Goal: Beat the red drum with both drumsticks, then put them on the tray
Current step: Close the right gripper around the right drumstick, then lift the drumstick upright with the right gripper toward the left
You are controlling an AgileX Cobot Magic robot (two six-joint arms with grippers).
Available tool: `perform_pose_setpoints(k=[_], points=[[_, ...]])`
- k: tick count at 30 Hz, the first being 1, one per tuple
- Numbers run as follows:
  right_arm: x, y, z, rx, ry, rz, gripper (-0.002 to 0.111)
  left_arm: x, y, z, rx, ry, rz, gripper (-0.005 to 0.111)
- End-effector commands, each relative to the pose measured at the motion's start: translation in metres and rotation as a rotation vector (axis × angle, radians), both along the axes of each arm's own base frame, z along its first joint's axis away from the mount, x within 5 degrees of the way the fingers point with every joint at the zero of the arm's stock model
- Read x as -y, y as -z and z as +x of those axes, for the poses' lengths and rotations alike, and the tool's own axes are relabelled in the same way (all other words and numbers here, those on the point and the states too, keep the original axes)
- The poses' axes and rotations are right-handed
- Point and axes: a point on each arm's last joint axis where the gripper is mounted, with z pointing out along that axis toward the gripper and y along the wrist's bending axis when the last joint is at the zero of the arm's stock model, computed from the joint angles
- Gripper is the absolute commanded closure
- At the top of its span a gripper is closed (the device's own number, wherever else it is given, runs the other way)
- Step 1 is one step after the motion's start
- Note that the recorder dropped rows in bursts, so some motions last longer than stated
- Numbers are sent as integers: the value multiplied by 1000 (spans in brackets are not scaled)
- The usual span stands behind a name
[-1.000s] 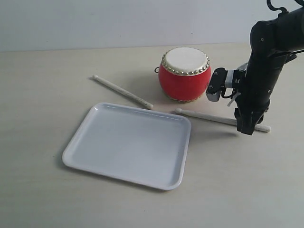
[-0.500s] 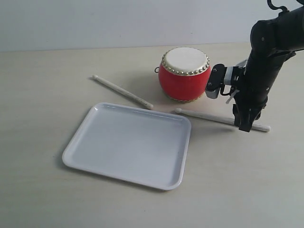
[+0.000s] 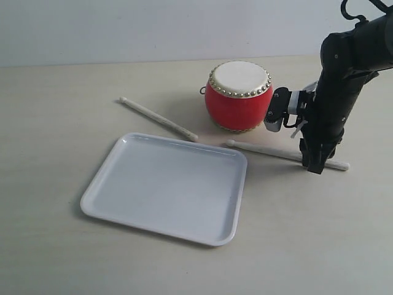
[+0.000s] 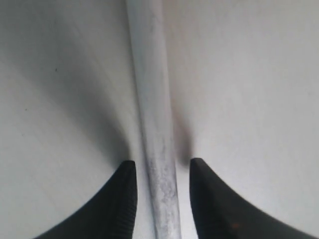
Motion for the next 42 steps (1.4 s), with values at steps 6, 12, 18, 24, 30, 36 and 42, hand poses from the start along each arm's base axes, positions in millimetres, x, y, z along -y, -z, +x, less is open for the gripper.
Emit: perform_pose_setpoints(k=[6,12,18,24,30,36,42], points=[[0,0,0,5,-8,0,73,0,-1,0,15,-3,-17,106],[0,10,-1,-20,-5,-6,73,0,-1,0,15,-3,-17,106],[0,2,-1,-5,35,-2,108,0,-1,0,15,-3,-17,106],[1,-26,-6,21,101,9,108,0,-1,0,15,-3,-17,106],[1,-60,-22,-24,142,48,108,0,-1,0,15,-3,-17,106],[-11,-100,-36,0,228,237,108,0,-2,0,26,4,22,106],[-24,-138,-50,38,237,446,108,-1,-16,3,185,-7,22,106]])
